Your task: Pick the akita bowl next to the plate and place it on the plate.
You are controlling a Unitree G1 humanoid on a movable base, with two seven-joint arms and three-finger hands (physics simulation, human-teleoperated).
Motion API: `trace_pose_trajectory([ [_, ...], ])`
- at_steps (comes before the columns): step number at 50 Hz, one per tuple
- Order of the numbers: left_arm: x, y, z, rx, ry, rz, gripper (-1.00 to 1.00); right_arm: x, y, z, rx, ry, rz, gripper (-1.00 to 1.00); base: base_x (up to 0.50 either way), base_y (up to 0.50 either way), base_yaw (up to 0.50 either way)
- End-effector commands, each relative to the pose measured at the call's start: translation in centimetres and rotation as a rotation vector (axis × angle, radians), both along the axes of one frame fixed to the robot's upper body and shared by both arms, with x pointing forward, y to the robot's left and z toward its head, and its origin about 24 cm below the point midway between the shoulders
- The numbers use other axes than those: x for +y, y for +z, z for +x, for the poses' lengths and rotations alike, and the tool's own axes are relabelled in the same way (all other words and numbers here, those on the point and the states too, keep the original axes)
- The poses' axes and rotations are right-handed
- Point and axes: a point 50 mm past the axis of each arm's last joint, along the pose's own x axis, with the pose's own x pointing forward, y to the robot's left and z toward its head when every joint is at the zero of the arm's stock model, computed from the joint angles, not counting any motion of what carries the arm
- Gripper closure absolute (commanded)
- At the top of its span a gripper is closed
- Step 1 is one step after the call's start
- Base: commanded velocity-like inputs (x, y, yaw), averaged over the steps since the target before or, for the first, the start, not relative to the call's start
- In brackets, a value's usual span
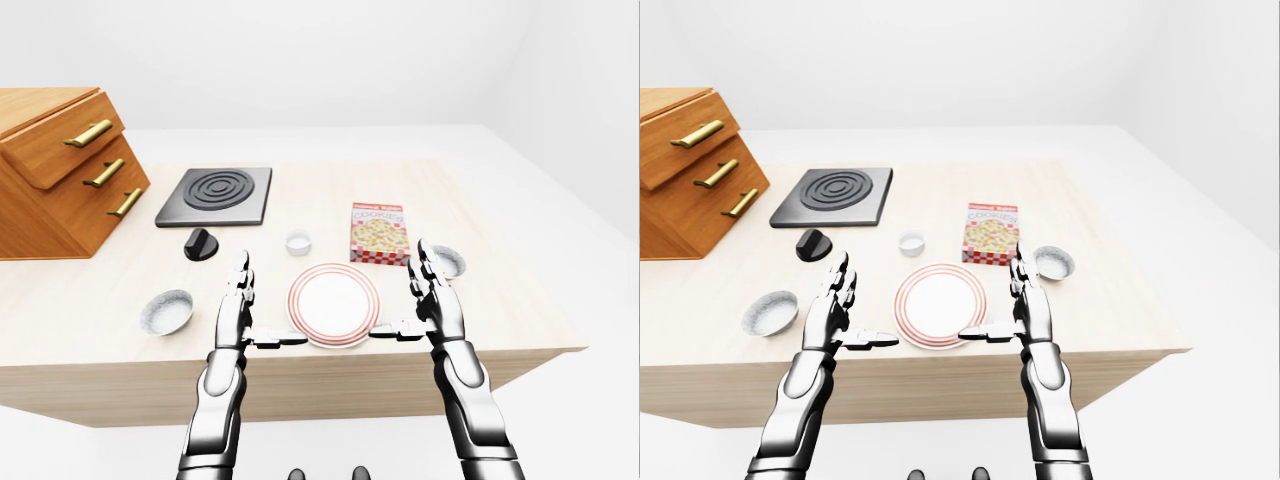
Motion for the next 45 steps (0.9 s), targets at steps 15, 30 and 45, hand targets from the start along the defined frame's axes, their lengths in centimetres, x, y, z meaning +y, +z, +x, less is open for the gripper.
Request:
trace_pose_trajectory([
  [15, 0.05, -0.02, 0.04, 0.000, 0.004, 0.003, -1.00, 0.49, -0.20, 0.08, 0.008, 0.020, -0.052, -1.00, 0.00, -0.07, 0.00],
  [30, 0.06, -0.08, 0.05, 0.000, 0.003, 0.003, -1.00, 0.76, -0.24, -0.27, -0.019, 0.037, -0.131, -1.00, 0.00, 0.00, 0.00],
  [45, 0.04, -0.13, 0.06, 0.000, 0.001, 0.002, -1.00, 0.75, -0.15, -0.38, -0.023, 0.040, -0.132, -1.00, 0.14, -0.02, 0.00],
])
